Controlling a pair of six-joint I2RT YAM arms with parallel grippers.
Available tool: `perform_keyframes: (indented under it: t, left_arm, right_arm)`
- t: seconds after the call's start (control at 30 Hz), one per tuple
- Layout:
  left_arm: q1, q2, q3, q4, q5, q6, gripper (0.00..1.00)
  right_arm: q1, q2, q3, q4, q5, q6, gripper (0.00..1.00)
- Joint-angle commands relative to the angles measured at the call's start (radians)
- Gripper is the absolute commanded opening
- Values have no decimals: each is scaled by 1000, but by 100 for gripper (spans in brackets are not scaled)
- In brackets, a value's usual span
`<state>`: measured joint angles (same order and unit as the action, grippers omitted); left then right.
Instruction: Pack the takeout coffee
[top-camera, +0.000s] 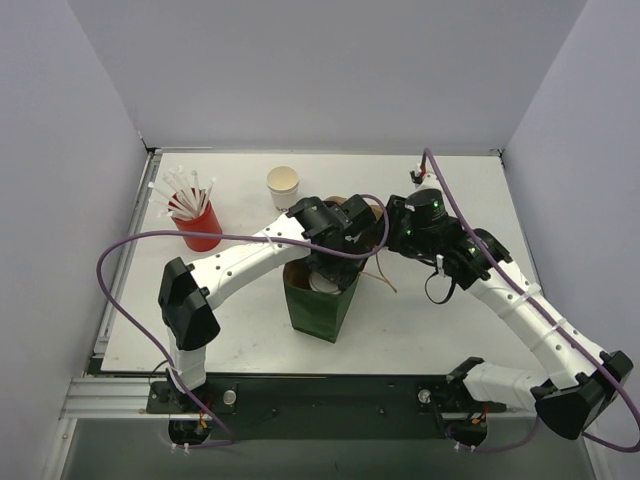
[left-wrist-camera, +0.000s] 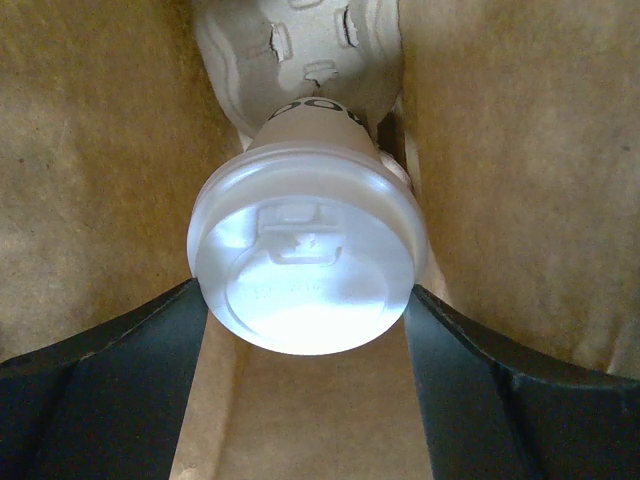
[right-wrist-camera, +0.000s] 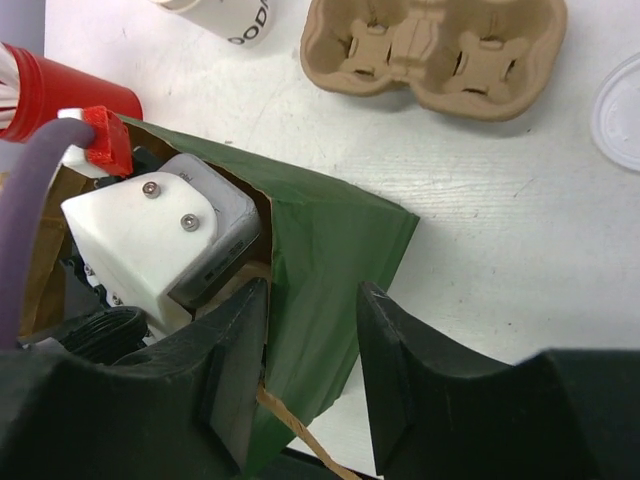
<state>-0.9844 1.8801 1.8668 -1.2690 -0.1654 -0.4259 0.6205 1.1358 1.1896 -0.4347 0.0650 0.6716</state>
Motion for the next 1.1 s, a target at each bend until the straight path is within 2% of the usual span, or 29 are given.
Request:
perform_keyframes:
  t: [0.0, 0.1, 0.27, 0.37, 0.53, 0.67, 0.93, 1.07]
  left_arm:
    - [-8, -13, -4, 13, -22, 13, 33]
    - [-8, -16, -18, 13, -23, 15, 33]
    - [-7, -16, -44, 16, -26, 16, 33]
    - [-8, -12, -54, 17, -28, 19, 33]
    - [-7, -10, -58, 13, -25, 19, 33]
    - [-7, -19, -70, 19, -29, 22, 33]
    - [-8, -13, -83, 7, -26, 30, 33]
    - [-8, -18, -96, 8, -22, 32, 33]
  right_arm:
    - [2, 21, -25, 77, -48, -10, 35]
    - [2, 25, -35, 90, -44, -7, 31]
    - [5, 18, -35, 73, -7, 34, 9]
    - [10, 13, -25, 51, 10, 55, 3]
    - [16, 13, -12, 13, 73, 82, 0]
    - [19, 30, 2, 2, 67, 88, 0]
    - [122, 39, 77, -61, 197, 131, 0]
    - [127, 47, 67, -59, 234, 148, 0]
